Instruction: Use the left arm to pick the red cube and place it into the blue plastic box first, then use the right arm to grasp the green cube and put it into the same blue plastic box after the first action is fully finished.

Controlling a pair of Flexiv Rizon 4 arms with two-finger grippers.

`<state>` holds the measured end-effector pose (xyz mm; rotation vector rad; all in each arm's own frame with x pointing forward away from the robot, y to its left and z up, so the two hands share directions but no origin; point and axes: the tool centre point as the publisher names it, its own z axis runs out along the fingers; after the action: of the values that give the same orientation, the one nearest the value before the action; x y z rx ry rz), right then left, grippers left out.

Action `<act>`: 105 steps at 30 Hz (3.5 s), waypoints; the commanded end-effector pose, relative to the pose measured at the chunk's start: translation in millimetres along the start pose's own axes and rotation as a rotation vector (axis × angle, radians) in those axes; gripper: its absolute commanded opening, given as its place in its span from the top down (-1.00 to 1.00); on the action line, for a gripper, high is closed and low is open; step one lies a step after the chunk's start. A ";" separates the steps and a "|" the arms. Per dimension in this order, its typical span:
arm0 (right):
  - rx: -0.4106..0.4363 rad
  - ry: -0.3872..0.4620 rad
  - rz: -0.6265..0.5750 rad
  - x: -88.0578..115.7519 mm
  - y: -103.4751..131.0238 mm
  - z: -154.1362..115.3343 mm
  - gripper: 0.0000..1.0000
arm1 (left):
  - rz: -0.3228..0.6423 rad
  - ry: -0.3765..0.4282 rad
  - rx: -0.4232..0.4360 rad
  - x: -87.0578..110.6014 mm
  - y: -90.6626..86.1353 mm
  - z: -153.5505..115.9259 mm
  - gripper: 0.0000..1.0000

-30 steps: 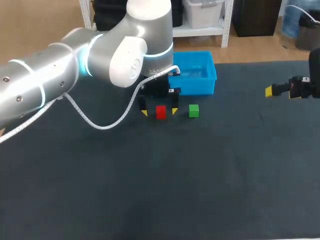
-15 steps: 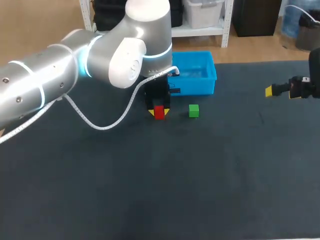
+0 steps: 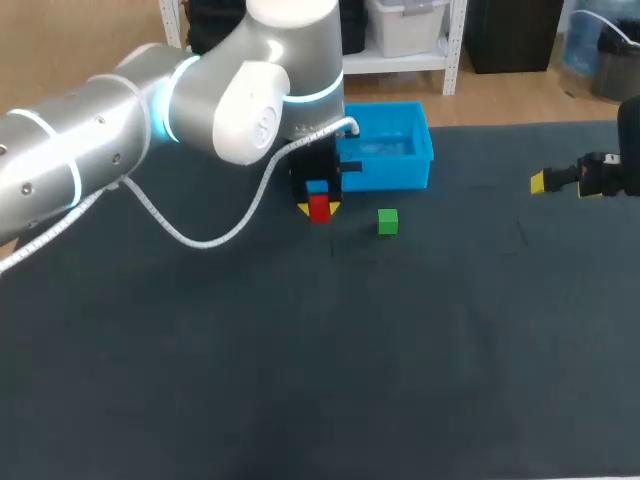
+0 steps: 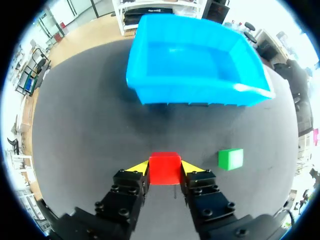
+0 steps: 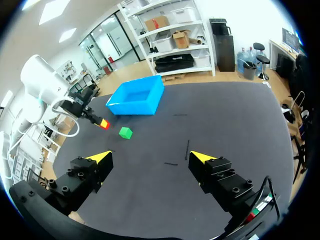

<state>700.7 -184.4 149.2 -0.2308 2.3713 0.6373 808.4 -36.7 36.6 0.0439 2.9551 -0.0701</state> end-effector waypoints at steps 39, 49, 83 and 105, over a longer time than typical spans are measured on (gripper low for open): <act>0.001 0.001 0.000 -0.1 0.0 -0.4 -1.00 | 0.515 -0.345 0.351 -10.1 37.2 -146.9 1.00; 0.001 0.001 0.000 -0.1 0.0 -0.4 -1.00 | 0.528 -0.353 0.366 -20.5 38.2 -135.4 1.00; 0.001 0.001 0.000 -0.1 0.0 -0.4 -1.00 | 0.635 -0.299 0.383 -146.5 -16.8 -55.9 1.00; 0.001 0.001 0.000 -0.1 0.0 -0.4 -1.00 | 0.600 -0.190 0.349 -147.8 -12.6 -13.7 1.00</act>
<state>700.7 -184.4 149.2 -0.2308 2.3713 0.6373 934.4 -48.8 79.7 0.8556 2.4973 -0.4839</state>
